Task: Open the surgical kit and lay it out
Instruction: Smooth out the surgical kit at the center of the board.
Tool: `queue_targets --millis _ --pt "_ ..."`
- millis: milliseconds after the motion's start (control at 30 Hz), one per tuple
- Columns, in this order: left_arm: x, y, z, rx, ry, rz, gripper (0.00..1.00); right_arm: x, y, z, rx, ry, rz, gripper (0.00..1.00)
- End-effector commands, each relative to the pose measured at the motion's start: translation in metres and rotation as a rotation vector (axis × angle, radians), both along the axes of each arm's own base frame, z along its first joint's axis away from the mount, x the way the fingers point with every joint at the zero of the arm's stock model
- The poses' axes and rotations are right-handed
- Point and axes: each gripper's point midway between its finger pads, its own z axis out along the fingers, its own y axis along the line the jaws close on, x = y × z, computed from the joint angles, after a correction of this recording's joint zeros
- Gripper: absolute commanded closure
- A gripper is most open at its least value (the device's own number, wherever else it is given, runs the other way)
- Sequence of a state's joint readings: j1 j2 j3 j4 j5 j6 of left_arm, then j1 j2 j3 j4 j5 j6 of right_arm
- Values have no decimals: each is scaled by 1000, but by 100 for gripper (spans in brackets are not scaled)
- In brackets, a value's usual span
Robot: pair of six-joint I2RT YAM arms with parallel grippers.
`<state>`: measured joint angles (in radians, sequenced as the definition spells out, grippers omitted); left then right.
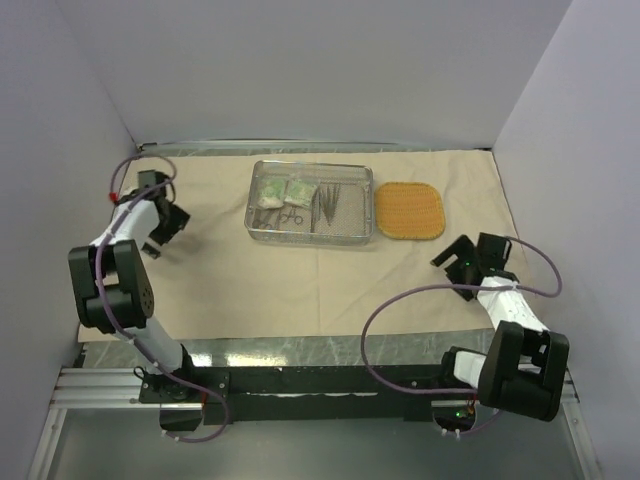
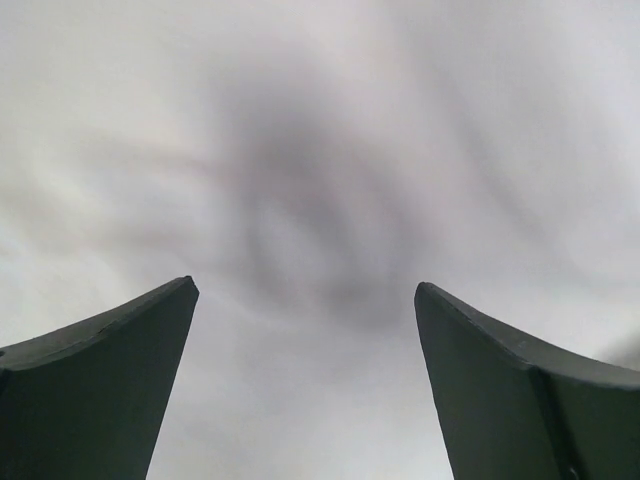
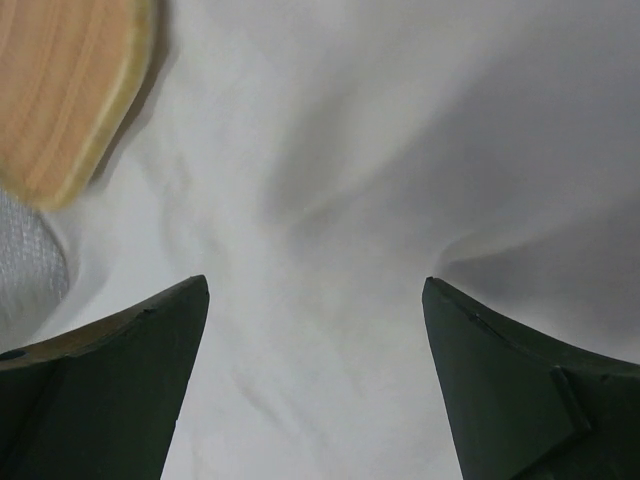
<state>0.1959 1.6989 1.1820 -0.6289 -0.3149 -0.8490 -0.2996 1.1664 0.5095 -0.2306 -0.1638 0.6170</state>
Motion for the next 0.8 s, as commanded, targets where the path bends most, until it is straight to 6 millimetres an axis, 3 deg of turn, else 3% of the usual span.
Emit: queue_targets --millis 0,33,100,233,400,500,767 --pt "-7 -55 33 79 -31 -199 1 13 47 30 -96 -61 224 4" --pt "-17 -61 30 76 -21 -215 1 12 56 29 -101 -48 263 4" --pt "-30 -94 24 63 8 -312 2 6 80 30 -132 -16 375 4" --pt "-65 -139 6 16 75 -446 3 0 105 28 -202 50 504 3" --pt "-105 -182 -23 -2 208 -599 2 -17 120 8 -202 169 616 2" --pt "-123 -193 -42 -6 299 -649 2 -33 119 -9 -205 271 636 2" --pt "-162 -208 -57 -15 435 -715 3 -77 111 -33 -157 473 589 0"
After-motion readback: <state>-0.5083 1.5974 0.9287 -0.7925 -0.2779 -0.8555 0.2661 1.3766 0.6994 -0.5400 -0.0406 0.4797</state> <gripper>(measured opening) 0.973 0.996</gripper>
